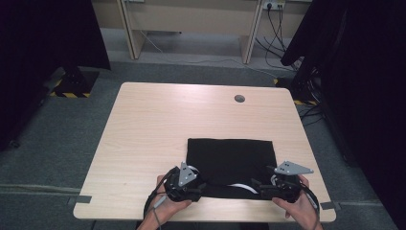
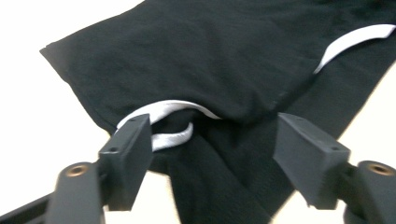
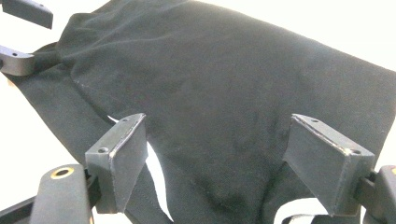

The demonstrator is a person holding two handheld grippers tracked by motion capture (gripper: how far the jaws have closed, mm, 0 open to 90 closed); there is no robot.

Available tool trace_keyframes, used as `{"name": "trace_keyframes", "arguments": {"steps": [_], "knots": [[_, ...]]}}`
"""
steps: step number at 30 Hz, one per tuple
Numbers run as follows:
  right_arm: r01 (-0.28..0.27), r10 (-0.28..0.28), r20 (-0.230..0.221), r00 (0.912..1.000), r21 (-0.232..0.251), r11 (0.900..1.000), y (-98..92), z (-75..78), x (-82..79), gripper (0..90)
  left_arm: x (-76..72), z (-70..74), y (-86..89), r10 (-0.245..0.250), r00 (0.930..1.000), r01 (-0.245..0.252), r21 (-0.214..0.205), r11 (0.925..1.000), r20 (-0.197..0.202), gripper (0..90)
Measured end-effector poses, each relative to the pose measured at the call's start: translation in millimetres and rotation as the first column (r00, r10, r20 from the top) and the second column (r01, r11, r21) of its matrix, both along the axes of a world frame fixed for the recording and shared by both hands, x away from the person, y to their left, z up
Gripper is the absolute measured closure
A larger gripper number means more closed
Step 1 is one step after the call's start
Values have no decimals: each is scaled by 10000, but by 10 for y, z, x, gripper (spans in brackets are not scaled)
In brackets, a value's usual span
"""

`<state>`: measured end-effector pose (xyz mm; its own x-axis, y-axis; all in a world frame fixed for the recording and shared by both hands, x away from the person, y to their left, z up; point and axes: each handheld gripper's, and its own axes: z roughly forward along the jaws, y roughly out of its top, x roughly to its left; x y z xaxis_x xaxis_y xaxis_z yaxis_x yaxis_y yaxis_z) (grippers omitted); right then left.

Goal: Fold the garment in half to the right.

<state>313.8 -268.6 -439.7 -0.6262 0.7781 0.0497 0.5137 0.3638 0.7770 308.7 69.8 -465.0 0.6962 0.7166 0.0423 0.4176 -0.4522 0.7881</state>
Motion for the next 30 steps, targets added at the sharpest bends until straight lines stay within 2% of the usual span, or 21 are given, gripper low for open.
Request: {"name": "trace_keyframes", "arguments": {"steps": [3, 8, 10, 11, 13, 14, 21, 27, 30], "knots": [[-6, 6, 4, 10000, 11, 10000, -4, 4, -3, 222, 47, -37, -26, 133, 9999, -129, 357, 9993, -102, 187], [-39, 39, -60, 10000, -24, 10000, 0, -16, 7, 224, 146, -121, -74, 200, 9989, -162, 879, 9960, -429, 138], [-69, 69, -116, 9999, -33, 10000, 9, -27, 10, 225, 177, -138, -72, 323, 9976, -279, 716, 9970, -608, 132], [-87, 87, -128, 9999, -42, 10000, 12, -31, 10, 226, 189, -130, -63, 255, 9964, -207, 600, 9980, -807, 156], [-114, 113, -159, 9998, -46, 9999, 16, -35, 11, 227, 196, -116, -49, 82, 9960, -36, 523, 9986, -894, 256], [-116, 115, -154, 9998, -61, 9999, 18, -36, 14, 227, 205, -117, -42, -58, 9947, 89, 303, 9995, -1024, 310], [-168, 168, -143, 9998, 23, 9999, 30, -20, 35, 230, 320, -120, 7, 79, 9959, -78, 12, 10000, -898, 686], [-189, 190, -103, 9998, 78, 9998, 60, 28, 119, 232, 302, -108, -32, 95, 9958, -82, 153, 9999, -915, 805], [-322, 325, -106, 9994, 196, 9993, 121, 74, 197, 234, 272, -109, -45, -7, 9954, 14, 73, 10000, -957, 816]]}}
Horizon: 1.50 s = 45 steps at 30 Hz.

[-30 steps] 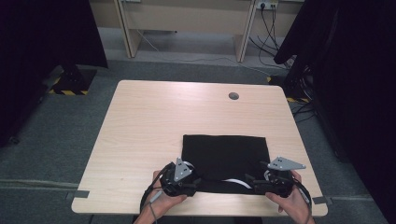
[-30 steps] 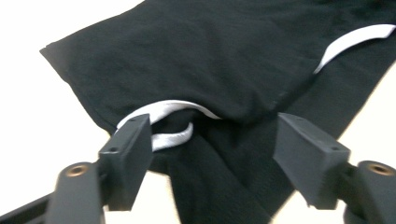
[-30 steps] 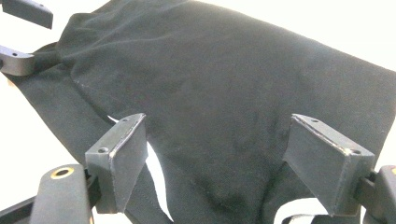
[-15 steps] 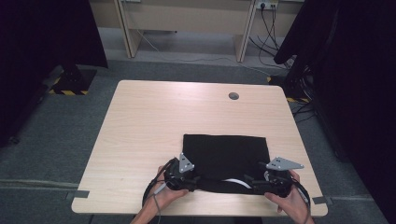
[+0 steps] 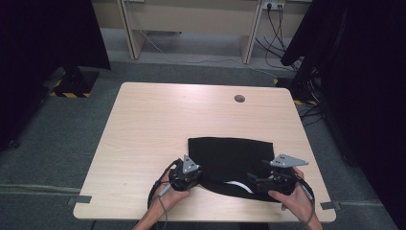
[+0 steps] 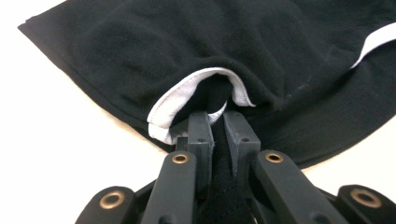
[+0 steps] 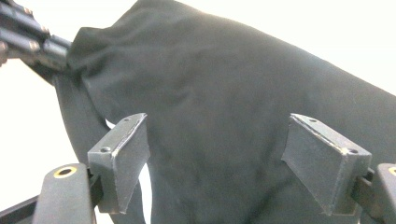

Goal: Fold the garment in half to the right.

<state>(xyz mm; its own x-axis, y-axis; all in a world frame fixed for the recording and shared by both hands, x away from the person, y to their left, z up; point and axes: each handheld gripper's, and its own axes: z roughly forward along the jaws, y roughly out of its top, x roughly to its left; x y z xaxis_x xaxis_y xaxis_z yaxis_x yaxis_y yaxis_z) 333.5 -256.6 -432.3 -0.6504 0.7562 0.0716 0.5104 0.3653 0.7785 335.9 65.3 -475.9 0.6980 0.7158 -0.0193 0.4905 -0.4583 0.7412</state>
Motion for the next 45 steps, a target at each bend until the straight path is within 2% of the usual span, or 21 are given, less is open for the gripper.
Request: {"name": "trace_keyframes", "arguments": {"steps": [13, 26, 32, 38, 40, 42, 45], "knots": [[-714, 713, -62, 9974, -131, 9974, 419, 103, 346, 234, -172, -11, -45, -311, 9995, 311, -128, 9994, 47, 820], [-1620, 1609, -343, 9864, -323, 9863, 951, 143, 647, 232, -216, -15, -53, -358, 9992, 360, -81, 9993, 168, 824], [-1837, 1816, -455, 9823, -476, 9818, 1164, 145, 761, 233, -220, -17, -42, -377, 9992, 379, -145, 9992, 137, 824], [-2039, 2016, -442, 9785, -571, 9773, 1323, 114, 851, 239, -231, -25, -30, -391, 9991, 394, -244, 9989, 147, 822], [-2152, 2127, -474, 9760, -582, 9748, 1385, 85, 882, 245, -229, -22, -26, -422, 9985, 427, -133, 9990, 338, 821], [-2261, 2229, -555, 9733, -598, 9723, 1453, 49, 914, 251, -246, -26, -34, -438, 9989, 442, -235, 9987, 183, 821], [-2382, 2338, -688, 9699, -645, 9691, 1557, -12, 972, 265, -253, -27, -31, -483, 9987, 487, -264, 9985, 152, 820]]}}
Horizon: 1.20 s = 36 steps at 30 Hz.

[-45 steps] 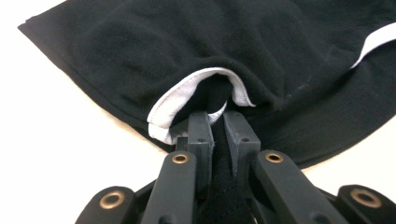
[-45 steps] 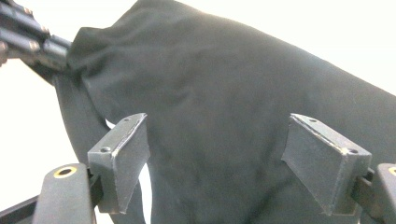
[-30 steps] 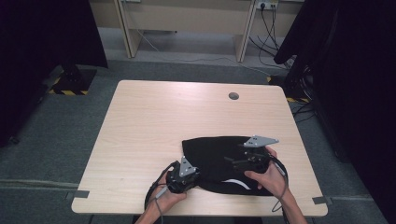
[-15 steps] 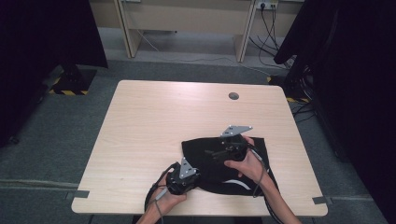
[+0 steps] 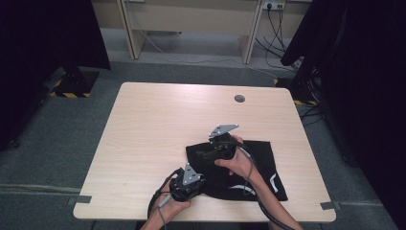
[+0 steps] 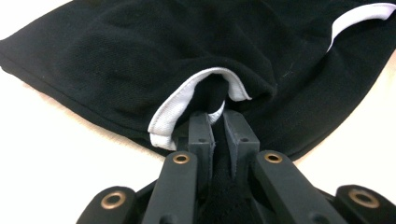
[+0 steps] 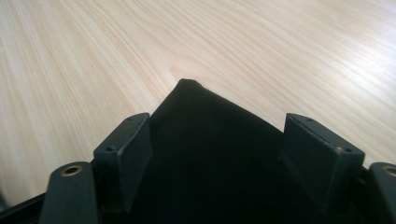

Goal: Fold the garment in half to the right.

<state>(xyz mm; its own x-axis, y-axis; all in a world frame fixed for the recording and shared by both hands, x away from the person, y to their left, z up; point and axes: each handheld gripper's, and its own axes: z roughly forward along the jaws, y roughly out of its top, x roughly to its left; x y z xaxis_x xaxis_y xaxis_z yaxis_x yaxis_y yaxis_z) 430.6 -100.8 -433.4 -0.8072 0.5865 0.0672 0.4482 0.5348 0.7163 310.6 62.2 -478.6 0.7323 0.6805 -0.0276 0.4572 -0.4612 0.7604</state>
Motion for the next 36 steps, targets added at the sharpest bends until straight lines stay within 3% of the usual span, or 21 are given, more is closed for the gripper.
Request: {"name": "trace_keyframes", "arguments": {"steps": [10, 18, 22, 24, 29, 34, 36], "knots": [[-526, 504, -361, 9981, -637, 9966, 348, -155, 175, 291, 2, -4, 4, -23, 10000, 23, -58, 10000, -11, 817], [-732, 672, -669, 9955, -925, 9930, 499, -276, 265, 360, 7, -5, 8, -35, 10000, 34, -91, 10000, -35, 817], [-870, 803, -652, 9946, -1089, 9902, 521, -321, 281, 442, 5, -6, 7, -42, 10000, 42, -87, 10000, -14, 816], [-942, 895, -420, 9951, -1275, 9874, 520, -315, 279, 554, 6, -8, 6, -15, 10000, 15, -114, 9999, -2, 816], [-1180, 1141, -332, 9929, -1600, 9800, 492, -290, 266, 785, 9, -7, 6, 2, 10000, -2, -121, 9999, 38, 818], [-1170, 1130, -394, 9928, -1222, 9856, 446, -251, 254, 826, 8, 35, 17, -2, 10000, 4, -267, 9996, 95, 823], [-1157, 1141, -222, 9932, -963, 9886, 418, -201, 253, 831, 14, 77, 33, -17, 9999, 22, -384, 9993, 109, 824]]}}
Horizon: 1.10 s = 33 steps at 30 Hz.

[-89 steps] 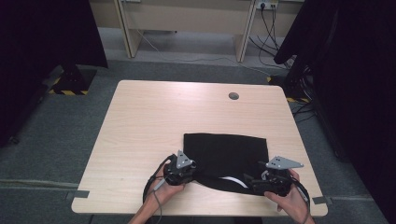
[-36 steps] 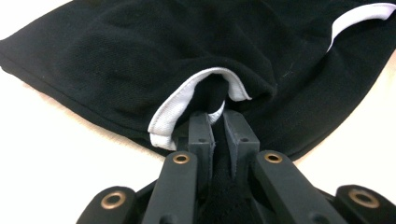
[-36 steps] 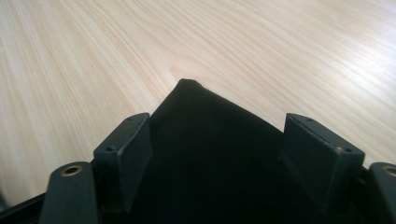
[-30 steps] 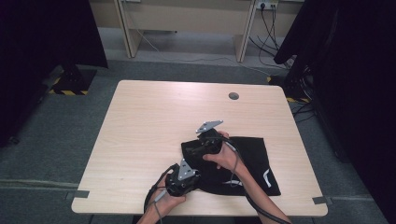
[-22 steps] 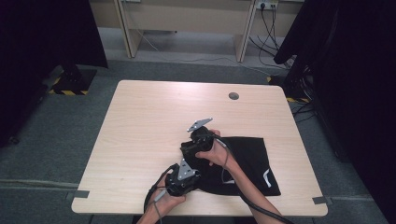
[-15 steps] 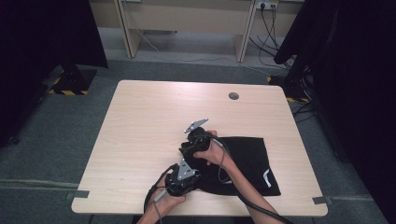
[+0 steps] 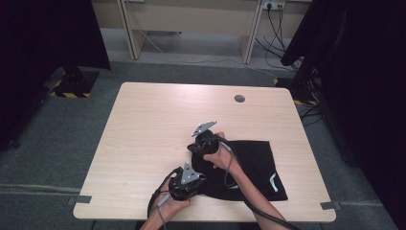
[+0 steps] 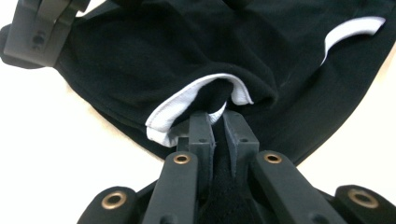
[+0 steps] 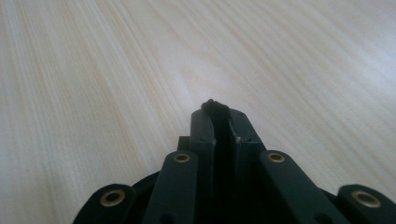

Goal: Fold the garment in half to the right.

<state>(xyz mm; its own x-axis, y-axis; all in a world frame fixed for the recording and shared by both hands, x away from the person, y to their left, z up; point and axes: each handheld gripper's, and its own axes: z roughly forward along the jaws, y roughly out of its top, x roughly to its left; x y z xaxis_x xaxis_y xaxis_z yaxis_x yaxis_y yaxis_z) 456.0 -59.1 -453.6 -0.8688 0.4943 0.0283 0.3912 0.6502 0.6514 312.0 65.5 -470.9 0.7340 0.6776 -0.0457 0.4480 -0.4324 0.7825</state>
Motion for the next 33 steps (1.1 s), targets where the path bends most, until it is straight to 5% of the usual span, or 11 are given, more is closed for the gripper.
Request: {"name": "trace_keyframes", "arguments": {"steps": [11, 15, 21, 27, 33], "knots": [[222, -303, 635, 9975, 1239, 9921, -289, 434, -74, 836, 3, 325, -28, -278, 9981, 297, -349, 9989, 552, 830], [406, -543, 813, 9952, 1616, 9860, -454, 547, -110, 837, 37, 481, -141, -563, 9923, 595, -256, 9979, 1103, 830], [867, -1126, 1126, 9872, 2130, 9732, -805, 698, -185, 838, 51, 655, -448, -1049, 9868, 1103, -384, 9932, 1233, 829], [1285, -1647, 1309, 9776, 2481, 9602, -1184, 756, -273, 837, 82, 689, -768, -1500, 9812, 1560, -412, 9869, 1219, 829], [1764, -2076, 950, 9736, 2643, 9482, -1495, 639, -260, 837, 152, 626, -1032, -1808, 9785, 1853, -382, 9819, 989, 825]]}}
